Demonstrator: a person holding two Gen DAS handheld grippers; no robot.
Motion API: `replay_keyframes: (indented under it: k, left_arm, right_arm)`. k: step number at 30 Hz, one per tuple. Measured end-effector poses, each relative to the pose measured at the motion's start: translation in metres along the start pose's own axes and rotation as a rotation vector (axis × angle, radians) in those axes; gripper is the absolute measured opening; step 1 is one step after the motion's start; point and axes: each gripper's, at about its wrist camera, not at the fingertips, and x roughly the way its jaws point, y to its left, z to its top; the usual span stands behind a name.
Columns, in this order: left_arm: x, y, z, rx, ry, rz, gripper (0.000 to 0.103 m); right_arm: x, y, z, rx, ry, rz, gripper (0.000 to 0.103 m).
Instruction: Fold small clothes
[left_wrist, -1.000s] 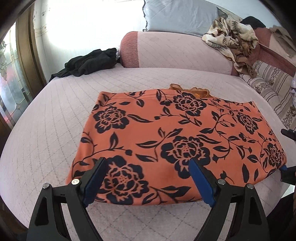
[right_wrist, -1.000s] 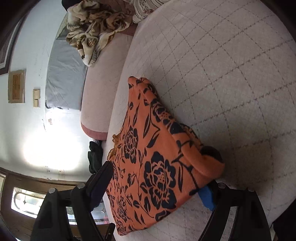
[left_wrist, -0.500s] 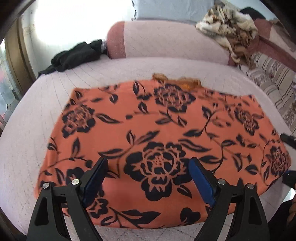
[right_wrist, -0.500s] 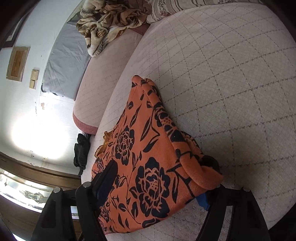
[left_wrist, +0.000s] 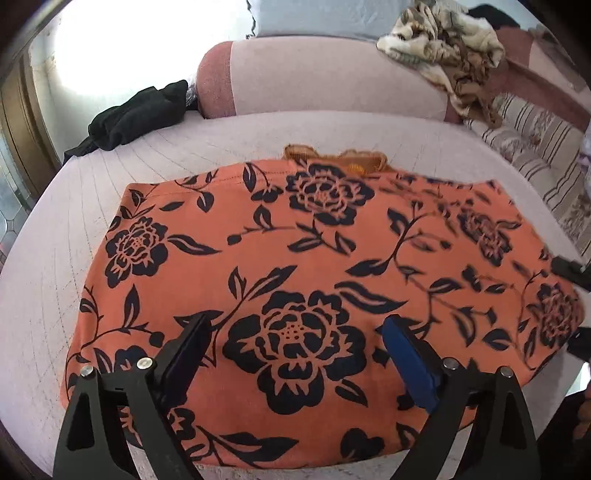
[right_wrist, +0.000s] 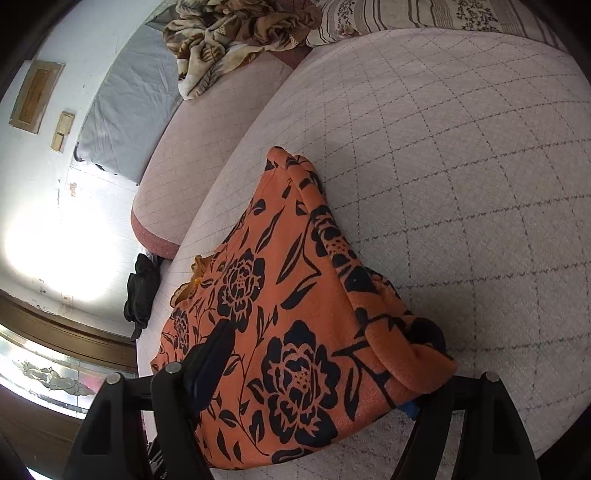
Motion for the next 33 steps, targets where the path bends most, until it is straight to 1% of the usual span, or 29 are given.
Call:
replay_keyframes:
  k: [1, 2, 3, 4, 5, 7, 8, 9, 10, 11, 12, 13, 14, 15, 16, 17, 18, 19, 20, 21, 22, 24, 26, 28, 30, 31, 32, 33]
  left_arm:
    - [-0.009, 0.002, 0.001, -0.012, -0.037, -0.008, 0.094]
    - [-0.012, 0.002, 0.001, -0.014, -0.055, -0.008, 0.094]
    - [-0.008, 0.000, 0.000, -0.002, -0.041, -0.004, 0.094]
    - [0.004, -0.003, -0.005, 0.027, 0.007, 0.009, 0.094]
    - [0.022, -0.007, -0.008, 0.060, 0.073, 0.033, 0.095]
    - [0.020, -0.009, -0.011, 0.074, 0.020, 0.042, 0.096]
    - [0.014, -0.008, -0.008, 0.058, 0.031, 0.037, 0.095]
    - [0.006, -0.006, -0.005, 0.033, 0.019, 0.017, 0.095]
    - [-0.006, -0.003, -0.003, 0.015, -0.022, 0.004, 0.095]
    - [-0.017, 0.000, -0.003, 0.006, -0.074, 0.013, 0.095]
    - [-0.024, 0.002, -0.005, 0.004, -0.106, 0.037, 0.095]
    - [-0.020, 0.002, -0.009, 0.012, -0.101, 0.054, 0.095]
    - [0.000, -0.001, -0.013, 0.046, -0.021, 0.044, 0.095]
    - [0.026, -0.006, -0.020, 0.099, 0.094, 0.040, 0.099]
    - [0.019, -0.003, -0.023, 0.127, 0.014, 0.053, 0.100]
    - [0.012, -0.003, -0.021, 0.138, -0.003, 0.052, 0.098]
    - [0.007, 0.001, -0.017, 0.112, 0.015, 0.018, 0.096]
    - [-0.006, 0.012, -0.012, 0.067, 0.000, -0.023, 0.096]
    - [-0.019, 0.025, -0.007, 0.018, -0.037, -0.037, 0.096]
    - [-0.033, 0.039, -0.002, -0.021, -0.074, -0.030, 0.096]
    - [-0.047, 0.058, 0.003, -0.069, -0.115, -0.018, 0.096]
    - [-0.076, 0.103, 0.009, -0.205, -0.188, 0.011, 0.096]
    - [-0.097, 0.152, 0.007, -0.342, -0.251, 0.047, 0.096]
    - [-0.116, 0.199, -0.009, -0.447, -0.301, 0.129, 0.096]
    - [-0.116, 0.234, -0.027, -0.540, -0.299, 0.204, 0.096]
    - [-0.109, 0.249, -0.035, -0.587, -0.267, 0.221, 0.096]
    - [-0.101, 0.261, -0.041, -0.636, -0.219, 0.221, 0.096]
    - [-0.094, 0.271, -0.045, -0.684, -0.180, 0.199, 0.094]
  right_arm:
    - [0.000, 0.001, 0.000, -0.003, -0.002, -0.005, 0.079]
    - [0.001, 0.002, -0.001, -0.005, -0.002, -0.011, 0.079]
    - [0.001, 0.003, -0.001, -0.010, -0.005, -0.017, 0.079]
    - [0.002, 0.003, -0.002, -0.016, -0.006, -0.024, 0.079]
    - [0.003, 0.003, -0.002, -0.019, -0.003, -0.031, 0.079]
    - [0.005, 0.005, 0.000, -0.037, -0.004, -0.049, 0.077]
    - [0.006, 0.008, 0.000, -0.056, 0.001, -0.067, 0.072]
    - [0.007, 0.011, 0.001, -0.083, 0.006, -0.087, 0.060]
    - [0.009, 0.012, 0.002, -0.107, 0.015, -0.107, 0.051]
    - [0.012, 0.012, 0.003, -0.118, 0.031, -0.118, 0.038]
    - [0.014, 0.012, 0.004, -0.121, 0.042, -0.125, 0.038]
    - [0.014, 0.015, 0.004, -0.138, 0.042, -0.137, 0.038]
    - [0.014, 0.019, 0.004, -0.162, 0.038, -0.151, 0.036]
    - [0.015, 0.024, 0.003, -0.187, 0.036, -0.166, 0.033]
    - [0.017, 0.028, 0.002, -0.208, 0.035, -0.177, 0.030]
    - [0.017, 0.035, 0.002, -0.229, 0.034, -0.184, 0.026]
    - [0.015, 0.045, 0.002, -0.262, 0.024, -0.193, 0.024]
    - [0.011, 0.058, 0.001, -0.306, 0.010, -0.193, 0.023]
    - [0.006, 0.074, 0.000, -0.352, -0.007, -0.192, 0.022]
    - [0.001, 0.092, -0.003, -0.394, -0.025, -0.181, 0.022]
    - [-0.005, 0.114, -0.007, -0.443, -0.045, -0.165, 0.021]
    - [-0.014, 0.161, -0.025, -0.572, -0.084, -0.139, 0.021]
    - [-0.015, 0.208, -0.051, -0.685, -0.092, -0.097, 0.021]
    - [-0.006, 0.251, -0.086, -0.802, -0.088, -0.071, 0.021]
    - [0.016, 0.281, -0.124, -0.890, -0.041, -0.051, 0.021]
    - [0.033, 0.290, -0.144, -0.927, -0.002, -0.053, 0.021]
    - [0.056, 0.296, -0.165, -0.966, 0.052, -0.067, 0.021]
    - [0.080, 0.297, -0.186, -1.000, 0.110, -0.087, 0.021]
